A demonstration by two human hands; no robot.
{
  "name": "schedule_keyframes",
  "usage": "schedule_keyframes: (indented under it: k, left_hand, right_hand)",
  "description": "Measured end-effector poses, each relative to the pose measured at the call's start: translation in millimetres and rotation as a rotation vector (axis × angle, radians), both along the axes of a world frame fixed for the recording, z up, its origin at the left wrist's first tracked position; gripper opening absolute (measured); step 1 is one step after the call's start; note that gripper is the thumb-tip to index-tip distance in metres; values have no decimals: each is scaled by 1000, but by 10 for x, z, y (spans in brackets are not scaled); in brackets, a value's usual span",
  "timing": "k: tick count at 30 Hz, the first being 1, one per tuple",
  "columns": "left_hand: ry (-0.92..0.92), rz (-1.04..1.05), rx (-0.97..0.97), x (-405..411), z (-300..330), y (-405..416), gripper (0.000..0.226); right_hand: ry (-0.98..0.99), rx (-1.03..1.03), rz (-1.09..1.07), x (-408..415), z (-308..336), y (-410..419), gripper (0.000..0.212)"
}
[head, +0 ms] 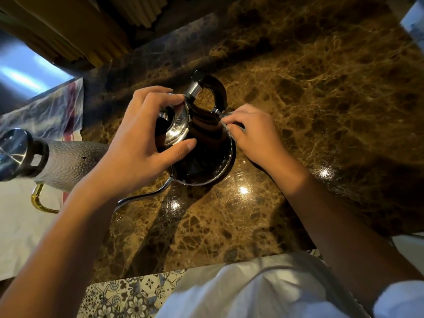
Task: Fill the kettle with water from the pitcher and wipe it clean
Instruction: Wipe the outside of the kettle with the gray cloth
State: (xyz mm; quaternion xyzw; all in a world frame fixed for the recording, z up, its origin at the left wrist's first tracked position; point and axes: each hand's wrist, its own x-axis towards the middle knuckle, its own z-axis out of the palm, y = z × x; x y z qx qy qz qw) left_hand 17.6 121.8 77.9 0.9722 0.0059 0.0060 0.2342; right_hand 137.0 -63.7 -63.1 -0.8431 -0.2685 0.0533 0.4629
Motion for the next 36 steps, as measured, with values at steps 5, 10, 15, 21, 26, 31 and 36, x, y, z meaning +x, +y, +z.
schedule_keyframes:
  k: [5,10,15,21,26,31,36]
  left_hand:
    - [-12,-1,-19,1,-4,0,72]
    - [-30,13,-26,-11,-27,-18,70]
    - [-68,11,-49,-21,-52,-29,66]
    - [-127,-11,-88,-33,-93,-26,57]
    - [-127,1,-93,-37,-93,-30,55]
    - [-111,3,-92,-16,-109,-47,55]
    - [-103,12,-100,-36,-89,-31,56]
  right_hand:
    - [42,-96,-27,74,71,57,19]
    - [116,226,-242,55,217,-23,16]
    - [173,219,-142,-49,155,107,20]
    - [295,144,-84,31,75,38,16]
    - [298,73,-31,3,43,-76,12]
    - [271,55,18,-314,-24,-350,5]
    - [391,102,2,-403,-65,-406,8]
